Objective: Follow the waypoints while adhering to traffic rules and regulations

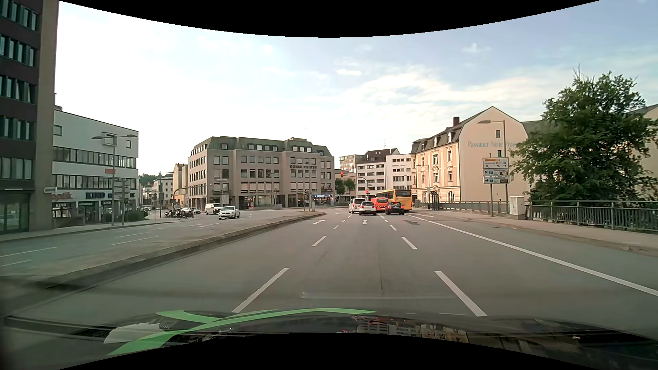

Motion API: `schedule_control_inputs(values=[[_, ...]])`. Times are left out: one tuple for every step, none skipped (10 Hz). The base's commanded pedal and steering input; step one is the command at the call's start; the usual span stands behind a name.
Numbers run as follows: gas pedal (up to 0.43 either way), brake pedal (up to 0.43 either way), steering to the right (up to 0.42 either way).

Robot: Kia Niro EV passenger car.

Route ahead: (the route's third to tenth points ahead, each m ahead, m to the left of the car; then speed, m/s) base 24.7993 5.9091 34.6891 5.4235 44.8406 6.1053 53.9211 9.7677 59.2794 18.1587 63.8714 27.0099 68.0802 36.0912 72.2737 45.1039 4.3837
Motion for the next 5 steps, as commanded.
schedule_control_inputs(values=[[0.000,0.000,0.072],[0.000,0.000,0.059],[0.000,0.000,0.046],[0.000,0.000,0.034],[0.000,0.000,0.029]])
